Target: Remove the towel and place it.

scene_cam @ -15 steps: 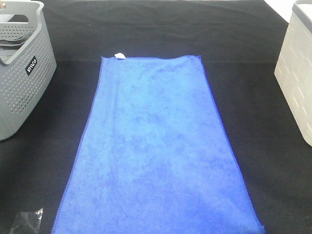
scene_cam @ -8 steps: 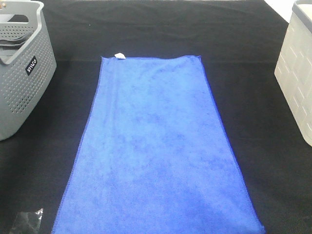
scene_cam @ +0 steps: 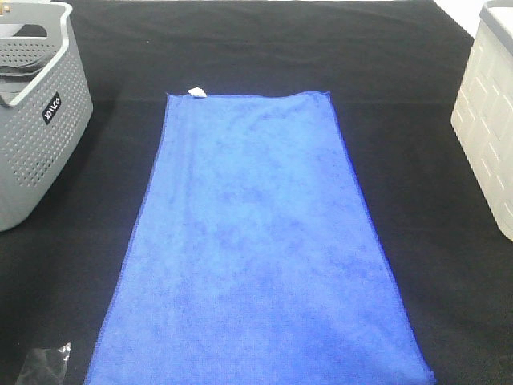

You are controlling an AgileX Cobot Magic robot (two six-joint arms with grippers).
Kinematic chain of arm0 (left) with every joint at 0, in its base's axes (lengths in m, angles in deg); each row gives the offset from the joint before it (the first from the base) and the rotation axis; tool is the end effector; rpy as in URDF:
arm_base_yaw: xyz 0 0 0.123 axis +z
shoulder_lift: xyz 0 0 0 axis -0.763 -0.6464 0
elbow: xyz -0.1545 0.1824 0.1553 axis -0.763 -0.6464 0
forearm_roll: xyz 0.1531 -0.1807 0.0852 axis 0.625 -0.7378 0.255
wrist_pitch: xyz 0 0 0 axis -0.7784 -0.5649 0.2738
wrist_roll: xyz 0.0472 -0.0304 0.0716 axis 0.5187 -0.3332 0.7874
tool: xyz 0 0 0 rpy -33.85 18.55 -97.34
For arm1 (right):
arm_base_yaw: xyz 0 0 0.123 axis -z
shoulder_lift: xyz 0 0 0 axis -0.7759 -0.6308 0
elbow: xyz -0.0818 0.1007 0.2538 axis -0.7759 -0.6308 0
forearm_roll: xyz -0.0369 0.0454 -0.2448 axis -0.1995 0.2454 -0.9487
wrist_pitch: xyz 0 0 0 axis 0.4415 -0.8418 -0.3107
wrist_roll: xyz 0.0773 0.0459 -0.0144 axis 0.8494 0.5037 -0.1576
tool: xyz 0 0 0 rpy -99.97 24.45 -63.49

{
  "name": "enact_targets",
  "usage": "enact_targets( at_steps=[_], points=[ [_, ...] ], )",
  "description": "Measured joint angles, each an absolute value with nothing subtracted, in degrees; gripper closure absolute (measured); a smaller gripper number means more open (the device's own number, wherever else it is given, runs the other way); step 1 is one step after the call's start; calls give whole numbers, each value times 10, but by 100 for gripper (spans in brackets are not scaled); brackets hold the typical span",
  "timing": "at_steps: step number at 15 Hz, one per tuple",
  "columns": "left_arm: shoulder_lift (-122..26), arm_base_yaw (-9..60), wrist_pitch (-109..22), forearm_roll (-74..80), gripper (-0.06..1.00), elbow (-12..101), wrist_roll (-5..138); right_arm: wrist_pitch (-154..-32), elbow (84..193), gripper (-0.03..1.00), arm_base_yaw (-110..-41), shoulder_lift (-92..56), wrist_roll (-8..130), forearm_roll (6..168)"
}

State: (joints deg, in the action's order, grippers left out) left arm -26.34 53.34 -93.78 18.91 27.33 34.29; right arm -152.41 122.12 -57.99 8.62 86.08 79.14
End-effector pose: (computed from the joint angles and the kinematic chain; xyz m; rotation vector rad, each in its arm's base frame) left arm 0.1607 0.0133 0.4009 -0.0278 2.2426 0.1030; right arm 0.1195 0.0150 0.4043 -0.0951 2.3742 0.0805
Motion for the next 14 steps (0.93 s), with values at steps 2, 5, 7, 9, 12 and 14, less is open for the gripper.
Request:
enact_targets(
  at_steps=[2,5,7,9,12,14],
  points=[
    [-157,533,-937,194,11,199,343,-1490,1155,18,-580,193,866,791],
    [17,533,-944,191,11,107,343,-1478,1061,18,-580,308,864,783],
    [106,533,-970,180,11,69,343,-1478,1004,18,-580,358,846,778],
    [184,533,-1007,176,11,49,343,-1475,949,18,-580,406,823,776],
    [255,533,-1060,172,11,34,350,-1435,887,19,-580,495,816,776],
    [256,533,-1070,164,11,21,354,-1432,881,19,-580,537,816,776]
  ],
)
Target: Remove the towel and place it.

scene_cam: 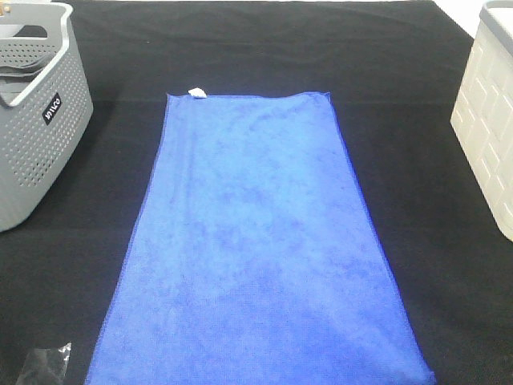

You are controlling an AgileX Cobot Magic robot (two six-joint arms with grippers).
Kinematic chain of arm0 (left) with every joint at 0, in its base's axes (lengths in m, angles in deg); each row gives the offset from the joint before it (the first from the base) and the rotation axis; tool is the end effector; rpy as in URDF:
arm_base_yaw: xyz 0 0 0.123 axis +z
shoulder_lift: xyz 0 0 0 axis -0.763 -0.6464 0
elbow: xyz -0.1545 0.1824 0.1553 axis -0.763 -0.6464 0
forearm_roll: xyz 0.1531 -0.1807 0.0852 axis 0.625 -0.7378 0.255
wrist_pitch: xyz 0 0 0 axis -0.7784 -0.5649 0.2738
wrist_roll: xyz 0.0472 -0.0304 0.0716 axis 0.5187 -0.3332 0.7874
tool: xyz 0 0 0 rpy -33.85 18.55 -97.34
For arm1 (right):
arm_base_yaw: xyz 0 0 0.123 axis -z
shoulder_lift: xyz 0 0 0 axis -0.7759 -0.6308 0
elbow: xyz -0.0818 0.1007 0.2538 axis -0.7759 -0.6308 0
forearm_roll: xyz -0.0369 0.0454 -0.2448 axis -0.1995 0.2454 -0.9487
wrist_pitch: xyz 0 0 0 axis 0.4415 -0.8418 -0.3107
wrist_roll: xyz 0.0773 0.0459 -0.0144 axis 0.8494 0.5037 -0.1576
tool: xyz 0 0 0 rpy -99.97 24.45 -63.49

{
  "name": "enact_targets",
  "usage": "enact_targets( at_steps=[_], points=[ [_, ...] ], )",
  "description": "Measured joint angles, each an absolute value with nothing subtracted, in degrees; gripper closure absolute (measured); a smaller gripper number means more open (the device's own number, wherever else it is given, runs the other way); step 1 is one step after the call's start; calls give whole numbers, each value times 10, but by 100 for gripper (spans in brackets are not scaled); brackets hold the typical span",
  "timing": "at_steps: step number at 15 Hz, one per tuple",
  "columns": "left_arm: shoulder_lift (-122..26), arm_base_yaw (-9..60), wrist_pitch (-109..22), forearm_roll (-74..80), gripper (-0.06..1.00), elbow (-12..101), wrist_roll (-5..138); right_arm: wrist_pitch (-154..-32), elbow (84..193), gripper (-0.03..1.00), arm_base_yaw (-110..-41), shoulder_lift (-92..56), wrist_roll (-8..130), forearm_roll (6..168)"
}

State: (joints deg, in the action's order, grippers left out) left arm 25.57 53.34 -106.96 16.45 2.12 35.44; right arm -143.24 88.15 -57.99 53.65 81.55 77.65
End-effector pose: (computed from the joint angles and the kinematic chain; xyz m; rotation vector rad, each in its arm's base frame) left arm -0.0300 -0.0019 0.3070 -0.0130 2.0065 0.0723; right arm -0.0018 -0.0022 0.2854 -0.1600 2.0150 0.0254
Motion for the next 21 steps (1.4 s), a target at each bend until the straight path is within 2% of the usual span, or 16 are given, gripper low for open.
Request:
enact_targets(
  at_steps=[7,16,21],
  points=[
    [256,533,-1005,133,11,-57,356,-1446,868,19,-580,554,816,776],
    [256,533,-996,123,11,-58,353,-1446,868,19,-580,554,816,776],
    [256,561,-996,116,11,-58,352,-1446,868,19,-580,554,816,776]
  ],
)
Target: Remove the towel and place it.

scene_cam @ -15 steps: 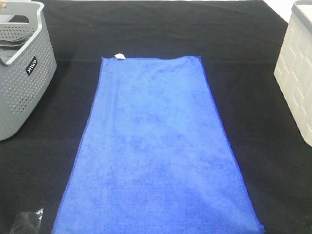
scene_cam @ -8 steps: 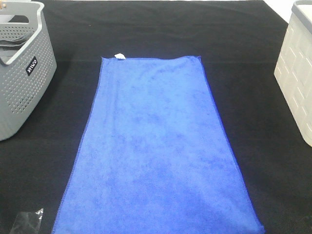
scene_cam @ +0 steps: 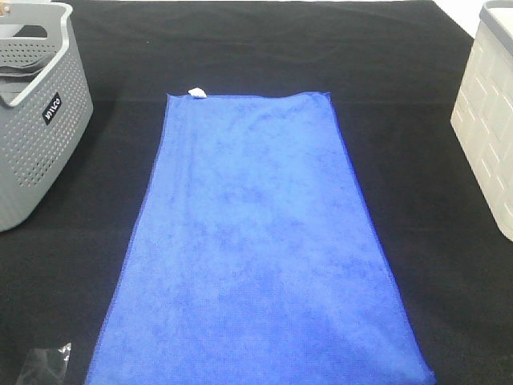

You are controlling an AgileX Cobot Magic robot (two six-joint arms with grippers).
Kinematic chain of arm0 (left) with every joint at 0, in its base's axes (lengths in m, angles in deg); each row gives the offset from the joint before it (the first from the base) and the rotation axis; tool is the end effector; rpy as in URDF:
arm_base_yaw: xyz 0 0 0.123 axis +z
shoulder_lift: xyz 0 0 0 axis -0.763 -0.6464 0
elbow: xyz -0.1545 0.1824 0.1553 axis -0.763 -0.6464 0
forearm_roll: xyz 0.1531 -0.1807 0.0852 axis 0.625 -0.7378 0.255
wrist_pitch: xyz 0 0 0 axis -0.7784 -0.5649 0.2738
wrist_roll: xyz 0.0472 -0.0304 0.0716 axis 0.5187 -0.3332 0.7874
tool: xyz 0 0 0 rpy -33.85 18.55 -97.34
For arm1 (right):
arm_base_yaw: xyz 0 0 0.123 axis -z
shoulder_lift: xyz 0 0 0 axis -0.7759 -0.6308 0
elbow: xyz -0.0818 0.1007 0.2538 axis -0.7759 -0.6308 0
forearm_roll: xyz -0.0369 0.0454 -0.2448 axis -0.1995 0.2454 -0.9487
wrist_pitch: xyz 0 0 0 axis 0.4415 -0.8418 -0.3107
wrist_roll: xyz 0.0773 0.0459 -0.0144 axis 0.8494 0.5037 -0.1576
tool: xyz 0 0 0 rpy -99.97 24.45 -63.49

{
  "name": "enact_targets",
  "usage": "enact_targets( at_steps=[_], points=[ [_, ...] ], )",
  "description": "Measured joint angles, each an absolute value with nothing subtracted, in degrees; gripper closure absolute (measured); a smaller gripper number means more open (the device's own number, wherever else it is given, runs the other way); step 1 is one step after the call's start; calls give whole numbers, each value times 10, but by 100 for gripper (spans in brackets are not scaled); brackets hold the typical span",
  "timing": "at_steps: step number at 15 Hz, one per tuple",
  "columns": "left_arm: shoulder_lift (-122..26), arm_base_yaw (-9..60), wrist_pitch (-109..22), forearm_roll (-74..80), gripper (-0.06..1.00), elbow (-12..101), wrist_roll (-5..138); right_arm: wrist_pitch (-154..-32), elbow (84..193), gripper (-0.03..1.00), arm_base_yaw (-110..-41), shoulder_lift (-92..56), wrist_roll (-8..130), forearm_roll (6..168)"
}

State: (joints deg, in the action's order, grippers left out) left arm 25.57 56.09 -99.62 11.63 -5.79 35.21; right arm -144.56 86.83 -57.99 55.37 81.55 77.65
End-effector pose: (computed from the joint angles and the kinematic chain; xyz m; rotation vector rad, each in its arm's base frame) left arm -0.0059 -0.0073 0.2812 -0.0614 2.0120 -0.0001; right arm -0.0048 -0.0026 0.2770 -0.1608 2.0310 0.0248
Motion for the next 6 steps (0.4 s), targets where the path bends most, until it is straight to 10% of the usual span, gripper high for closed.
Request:
enact_targets(
  at_steps=[6],
  points=[
    [256,561,-996,116,11,-58,352,-1446,868,19,-580,554,816,776]
  ],
)
